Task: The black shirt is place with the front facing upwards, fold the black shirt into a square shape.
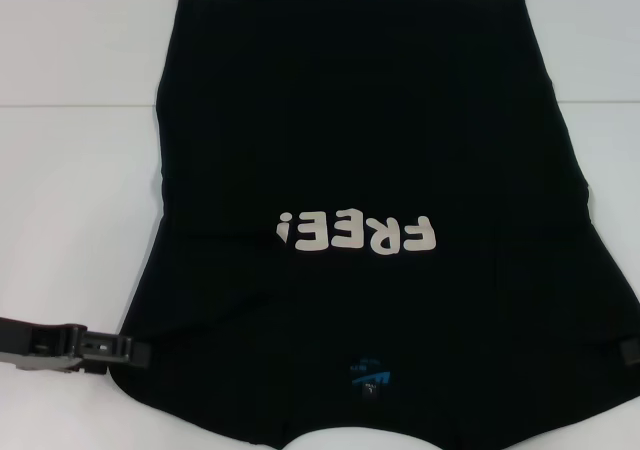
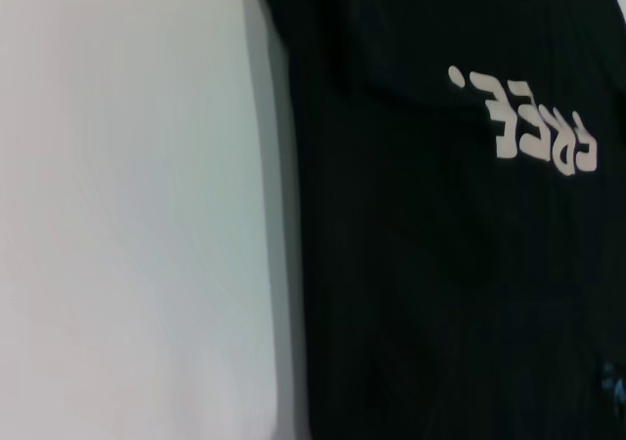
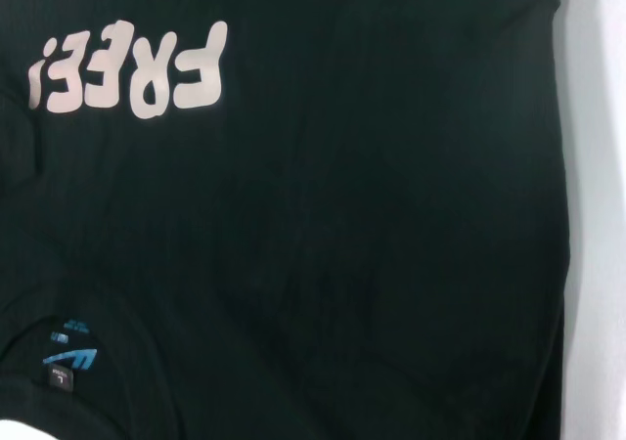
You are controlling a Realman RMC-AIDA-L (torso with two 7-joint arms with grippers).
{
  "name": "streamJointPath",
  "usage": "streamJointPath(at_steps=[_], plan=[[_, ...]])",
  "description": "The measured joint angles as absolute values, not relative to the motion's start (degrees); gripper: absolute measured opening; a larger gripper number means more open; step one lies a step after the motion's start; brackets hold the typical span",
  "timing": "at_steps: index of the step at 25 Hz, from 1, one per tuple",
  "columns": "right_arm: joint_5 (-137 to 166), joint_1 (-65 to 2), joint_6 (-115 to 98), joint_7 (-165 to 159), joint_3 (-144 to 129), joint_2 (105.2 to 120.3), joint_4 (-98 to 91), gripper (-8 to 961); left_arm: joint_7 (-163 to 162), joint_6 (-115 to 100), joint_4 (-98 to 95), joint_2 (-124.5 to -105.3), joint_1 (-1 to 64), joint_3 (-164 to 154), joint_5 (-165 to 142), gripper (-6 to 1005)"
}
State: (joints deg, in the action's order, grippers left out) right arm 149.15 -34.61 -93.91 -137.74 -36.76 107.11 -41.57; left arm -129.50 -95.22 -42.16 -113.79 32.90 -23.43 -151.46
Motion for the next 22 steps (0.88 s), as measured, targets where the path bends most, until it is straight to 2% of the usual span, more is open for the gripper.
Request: streamJointPath(at_steps=[22], plan=[[149.1,-34.4,-94.7,-137.7,-36.8,107.30,-41.6,735,-131.5,-91.2,-43.0,-114.94,33.3,-28.7,-151.5,709]])
